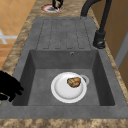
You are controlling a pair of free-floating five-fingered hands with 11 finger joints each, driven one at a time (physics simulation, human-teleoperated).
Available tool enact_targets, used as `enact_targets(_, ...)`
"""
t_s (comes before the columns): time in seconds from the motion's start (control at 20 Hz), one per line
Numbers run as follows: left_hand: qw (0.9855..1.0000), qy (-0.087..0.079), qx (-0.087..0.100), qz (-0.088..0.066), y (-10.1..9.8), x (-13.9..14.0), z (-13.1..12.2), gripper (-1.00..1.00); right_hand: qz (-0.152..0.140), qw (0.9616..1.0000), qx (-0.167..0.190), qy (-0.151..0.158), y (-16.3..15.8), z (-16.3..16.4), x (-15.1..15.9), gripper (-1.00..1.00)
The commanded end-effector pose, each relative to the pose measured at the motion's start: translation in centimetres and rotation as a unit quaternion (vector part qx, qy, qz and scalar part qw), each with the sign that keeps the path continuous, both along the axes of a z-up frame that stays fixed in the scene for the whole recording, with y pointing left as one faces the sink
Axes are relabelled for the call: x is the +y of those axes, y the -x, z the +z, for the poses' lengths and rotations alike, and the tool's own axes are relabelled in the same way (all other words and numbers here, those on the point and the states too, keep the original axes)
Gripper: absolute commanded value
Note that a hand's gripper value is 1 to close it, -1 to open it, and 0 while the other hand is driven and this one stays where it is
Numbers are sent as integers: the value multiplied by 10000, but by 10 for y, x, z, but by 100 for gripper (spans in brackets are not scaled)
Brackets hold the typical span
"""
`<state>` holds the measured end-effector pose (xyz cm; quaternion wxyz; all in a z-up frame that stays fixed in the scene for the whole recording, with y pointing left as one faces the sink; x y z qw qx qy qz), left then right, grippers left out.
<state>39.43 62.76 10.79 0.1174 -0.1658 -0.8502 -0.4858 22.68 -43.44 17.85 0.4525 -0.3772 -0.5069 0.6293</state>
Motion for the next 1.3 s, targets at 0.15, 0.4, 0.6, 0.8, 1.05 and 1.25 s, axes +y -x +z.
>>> enact_targets(0.15,9999,-105,31,48,0,-7,19,100,0,10000,0,0,0,0,0,0)
enact_targets(0.4,9999,-139,72,60,-1,-14,33,100,0,10000,0,0,0,0,0,0)
enact_targets(0.6,9997,-196,105,138,0,-23,37,100,0,10000,0,0,0,0,0,0)
enact_targets(0.8,9995,-258,142,131,-1,-31,44,100,0,10000,0,0,0,0,0,0)
enact_targets(1.05,9991,-355,153,148,0,-48,59,100,0,10000,0,0,0,0,0,0)
enact_targets(1.25,9991,-352,137,210,0,-56,66,100,0,10000,0,0,0,0,0,0)
